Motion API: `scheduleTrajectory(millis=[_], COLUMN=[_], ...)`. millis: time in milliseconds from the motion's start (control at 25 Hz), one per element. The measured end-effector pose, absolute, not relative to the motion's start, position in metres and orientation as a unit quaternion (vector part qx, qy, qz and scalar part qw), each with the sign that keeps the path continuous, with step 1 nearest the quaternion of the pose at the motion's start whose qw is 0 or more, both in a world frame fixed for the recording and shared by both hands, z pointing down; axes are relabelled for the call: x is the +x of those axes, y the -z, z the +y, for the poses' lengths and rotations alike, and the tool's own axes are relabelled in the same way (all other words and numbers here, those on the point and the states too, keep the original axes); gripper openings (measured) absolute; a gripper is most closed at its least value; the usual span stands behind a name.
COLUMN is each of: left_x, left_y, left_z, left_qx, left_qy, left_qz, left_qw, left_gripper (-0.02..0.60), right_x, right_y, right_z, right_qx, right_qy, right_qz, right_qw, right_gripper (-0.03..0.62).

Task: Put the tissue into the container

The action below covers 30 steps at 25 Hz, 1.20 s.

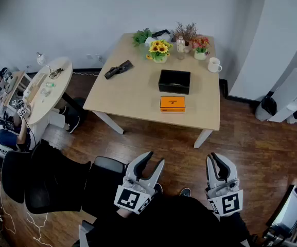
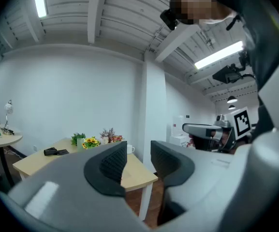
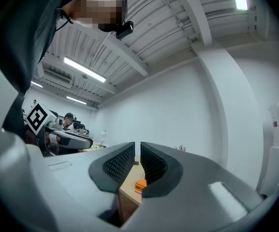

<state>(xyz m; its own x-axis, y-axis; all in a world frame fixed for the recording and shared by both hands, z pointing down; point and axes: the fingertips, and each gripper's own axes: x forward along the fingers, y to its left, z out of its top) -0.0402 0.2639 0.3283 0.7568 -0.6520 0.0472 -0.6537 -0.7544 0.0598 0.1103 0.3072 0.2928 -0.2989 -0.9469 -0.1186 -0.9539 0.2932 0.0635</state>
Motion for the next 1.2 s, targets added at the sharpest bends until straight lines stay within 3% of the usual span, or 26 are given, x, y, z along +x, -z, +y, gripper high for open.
scheduleTrajectory(millis=[400,600,880,1000,1200], left_x=[-0.005,-0.019,-0.037,-0.041,-0.046], left_y=[-0.334,-0.346,-0.374,-0.371,-0.381], left_z=[0.252,0.224,0.156,0.106,0.045], left_qx=[0.929,0.916,0.913,0.918,0.930], left_qy=[-0.041,-0.067,-0.076,-0.067,-0.067], left_qz=[-0.366,-0.394,-0.400,-0.389,-0.356], left_qw=[0.024,0.015,0.037,0.036,0.065], left_gripper=[0.135,0.135,0.140,0.184,0.195], right_x=[0.169,0.190,0.190,0.182,0.165], right_y=[-0.308,-0.340,-0.363,-0.366,-0.365], right_z=[0.300,0.274,0.216,0.178,0.119], right_qx=[-0.600,-0.606,-0.621,-0.631,-0.645], right_qy=[-0.057,-0.031,-0.017,-0.010,-0.003], right_qz=[0.797,0.795,0.784,0.775,0.762], right_qw=[0.027,0.011,-0.021,-0.032,-0.063], right_gripper=[0.037,0.037,0.037,0.037,0.037])
